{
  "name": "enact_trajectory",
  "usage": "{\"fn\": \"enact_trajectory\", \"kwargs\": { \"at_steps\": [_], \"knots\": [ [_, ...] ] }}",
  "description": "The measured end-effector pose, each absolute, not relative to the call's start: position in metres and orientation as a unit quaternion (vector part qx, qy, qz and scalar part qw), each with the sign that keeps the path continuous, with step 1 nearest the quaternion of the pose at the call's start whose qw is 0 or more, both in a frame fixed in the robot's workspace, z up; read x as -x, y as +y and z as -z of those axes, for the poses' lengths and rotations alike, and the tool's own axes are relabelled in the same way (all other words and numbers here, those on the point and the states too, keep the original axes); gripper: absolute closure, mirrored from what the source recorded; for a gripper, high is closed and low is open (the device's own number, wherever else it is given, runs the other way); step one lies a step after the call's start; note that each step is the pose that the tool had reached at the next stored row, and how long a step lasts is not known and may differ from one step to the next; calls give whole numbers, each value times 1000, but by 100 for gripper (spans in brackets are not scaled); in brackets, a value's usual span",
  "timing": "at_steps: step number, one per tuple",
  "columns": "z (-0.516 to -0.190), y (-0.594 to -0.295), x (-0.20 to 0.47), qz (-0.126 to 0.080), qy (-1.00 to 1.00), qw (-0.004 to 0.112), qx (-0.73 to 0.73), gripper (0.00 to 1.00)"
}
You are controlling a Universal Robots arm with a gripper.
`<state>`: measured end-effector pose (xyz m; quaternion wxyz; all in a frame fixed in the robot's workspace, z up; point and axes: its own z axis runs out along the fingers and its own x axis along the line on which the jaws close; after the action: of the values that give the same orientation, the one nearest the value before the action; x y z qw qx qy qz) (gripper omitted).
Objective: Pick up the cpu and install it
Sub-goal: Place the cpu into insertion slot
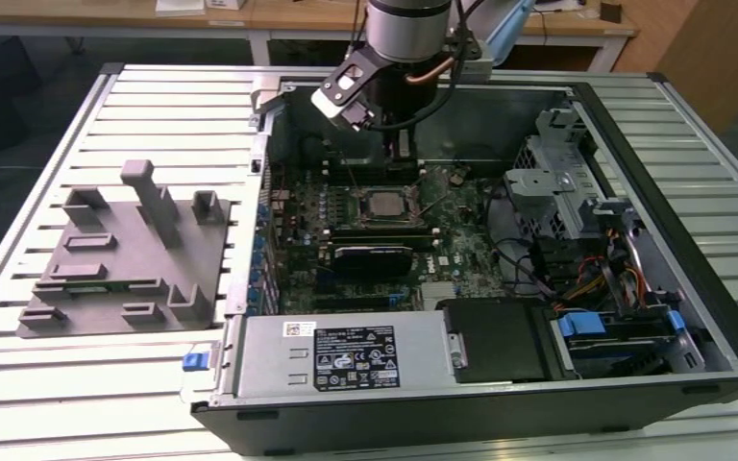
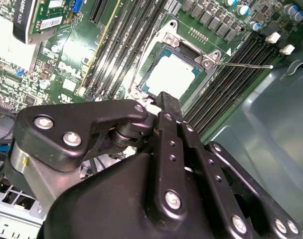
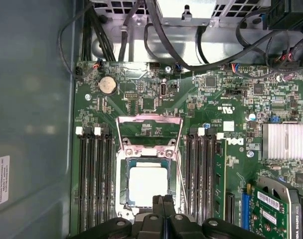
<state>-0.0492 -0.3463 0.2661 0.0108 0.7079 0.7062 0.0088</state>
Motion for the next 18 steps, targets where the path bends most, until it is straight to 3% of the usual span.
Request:
{"fn": "enact_trajectory", "kwargs": {
  "at_steps": [18],
  "knots": [
    [-266, -346, 28, -9, 706, 10, -708, 89]
  ]
}}
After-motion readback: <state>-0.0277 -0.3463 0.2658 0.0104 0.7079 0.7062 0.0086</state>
